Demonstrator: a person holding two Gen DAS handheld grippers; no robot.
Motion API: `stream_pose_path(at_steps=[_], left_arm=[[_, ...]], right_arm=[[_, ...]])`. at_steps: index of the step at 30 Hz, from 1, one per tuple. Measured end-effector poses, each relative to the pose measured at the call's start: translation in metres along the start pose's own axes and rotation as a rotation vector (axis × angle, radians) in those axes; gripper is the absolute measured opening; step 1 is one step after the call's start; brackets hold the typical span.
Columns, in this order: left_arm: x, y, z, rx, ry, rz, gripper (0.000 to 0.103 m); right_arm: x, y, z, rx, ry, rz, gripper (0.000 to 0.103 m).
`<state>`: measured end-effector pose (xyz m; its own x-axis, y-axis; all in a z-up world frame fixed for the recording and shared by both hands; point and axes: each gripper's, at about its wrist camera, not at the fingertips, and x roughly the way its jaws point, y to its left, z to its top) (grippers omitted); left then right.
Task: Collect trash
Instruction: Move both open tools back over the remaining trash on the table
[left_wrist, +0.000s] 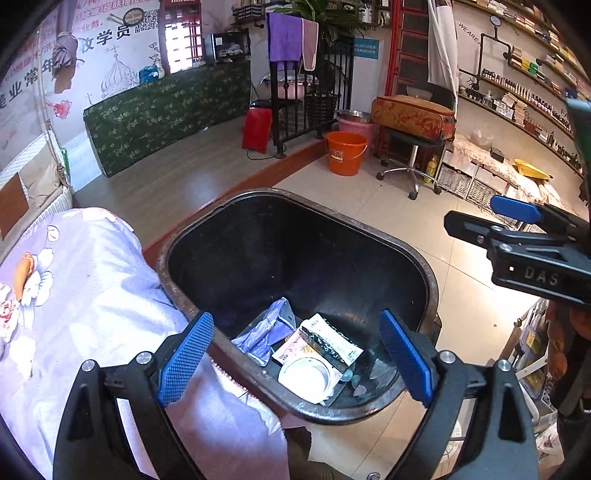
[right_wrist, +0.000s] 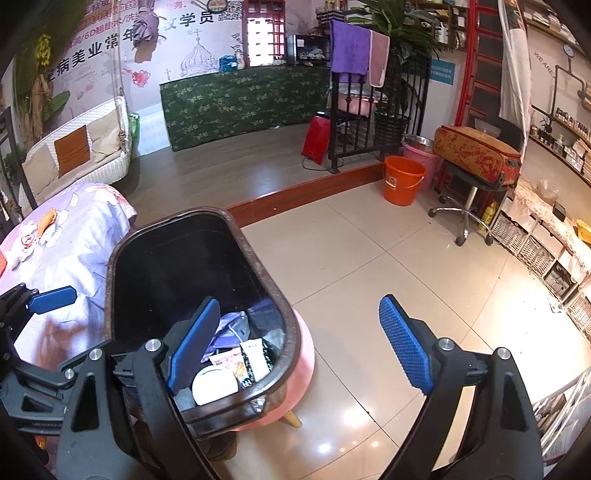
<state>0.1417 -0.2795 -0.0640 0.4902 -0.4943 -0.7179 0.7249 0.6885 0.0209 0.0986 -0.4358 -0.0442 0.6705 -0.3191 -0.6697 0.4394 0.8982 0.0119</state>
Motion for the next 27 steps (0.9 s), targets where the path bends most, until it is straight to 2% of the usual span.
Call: stream_pose_path(at_steps=[10, 18, 27], left_arm=[[-0.042, 0.029, -0.02, -0.077, -0.062, 0.045, 0.091], [-0.075, 0.078, -0.041, -0.178, -0.063, 0.146, 0.091], [-0.12, 0.154, -0.078, -0.327, -0.085, 0.302, 0.091]], right_arm=[[-0.003, 0.037, 0.007, -0.038, -0.011, 0.124, 0.087], [-0.002, 0.092, 0.008, -0.113, 0.019, 0.287, 0.088], [0.007, 0.183, 0.008, -0.254, 0.128, 0.502, 0.088]])
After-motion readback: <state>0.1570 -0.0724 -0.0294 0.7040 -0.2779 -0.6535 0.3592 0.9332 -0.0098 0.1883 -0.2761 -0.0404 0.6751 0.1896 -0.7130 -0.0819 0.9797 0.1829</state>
